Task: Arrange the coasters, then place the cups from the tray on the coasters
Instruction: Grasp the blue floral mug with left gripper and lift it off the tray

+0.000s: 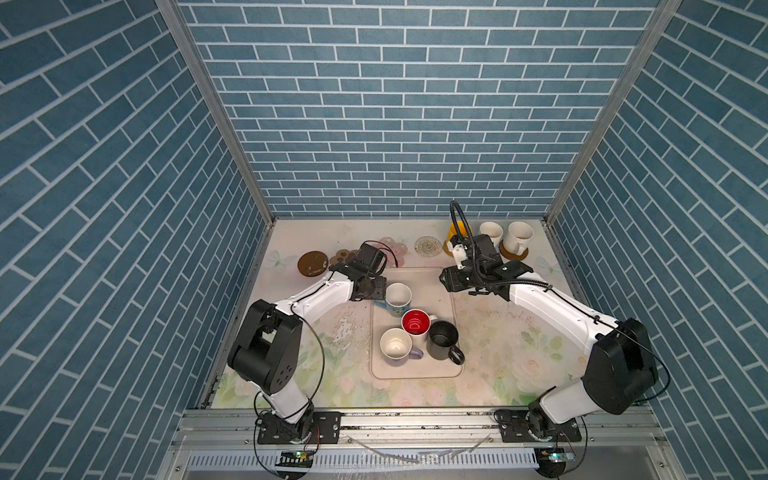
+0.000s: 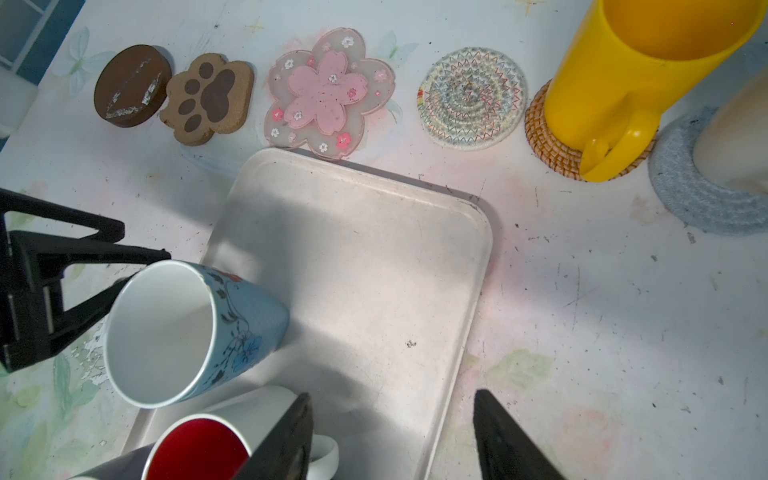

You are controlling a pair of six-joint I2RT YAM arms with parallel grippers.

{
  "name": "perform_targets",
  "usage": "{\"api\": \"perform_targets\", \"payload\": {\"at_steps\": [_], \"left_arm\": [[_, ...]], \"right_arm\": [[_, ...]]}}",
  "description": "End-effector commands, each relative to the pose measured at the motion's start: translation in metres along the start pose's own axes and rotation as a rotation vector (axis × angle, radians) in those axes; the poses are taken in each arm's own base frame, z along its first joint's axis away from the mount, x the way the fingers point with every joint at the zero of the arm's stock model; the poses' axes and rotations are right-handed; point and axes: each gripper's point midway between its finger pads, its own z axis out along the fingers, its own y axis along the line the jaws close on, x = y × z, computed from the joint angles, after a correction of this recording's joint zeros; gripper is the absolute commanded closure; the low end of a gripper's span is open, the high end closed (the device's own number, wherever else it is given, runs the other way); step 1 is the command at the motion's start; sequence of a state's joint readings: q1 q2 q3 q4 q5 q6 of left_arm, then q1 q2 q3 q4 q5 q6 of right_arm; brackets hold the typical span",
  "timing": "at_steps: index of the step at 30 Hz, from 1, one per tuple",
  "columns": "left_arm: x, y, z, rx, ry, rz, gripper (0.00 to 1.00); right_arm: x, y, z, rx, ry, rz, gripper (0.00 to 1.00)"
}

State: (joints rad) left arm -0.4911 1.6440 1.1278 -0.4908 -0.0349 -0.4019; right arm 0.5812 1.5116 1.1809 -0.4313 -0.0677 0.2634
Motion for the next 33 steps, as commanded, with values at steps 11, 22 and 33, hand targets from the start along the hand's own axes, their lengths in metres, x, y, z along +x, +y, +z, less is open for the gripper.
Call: {"api": "perform_targets", "payload": {"at_steps": [11,22,33], "left_arm": [[0.031,0.007,-0.023,0.061,-0.027,-0.052,0.35],[0.026,0.007,-0.061,0.095,-0.084,0.011,0.35],[0.022,-0.03,-0.083,0.273,-0.019,0.158,0.31]], "right_arm": [[0.006,0.0,0.004,-0.012,0.009,0.032,0.38],[0.002,-0.001,0.0,-0.011,-0.002,0.036,0.38],[0.006,0.008,-0.015,-0.076,-0.023,0.037,0.38]]}}
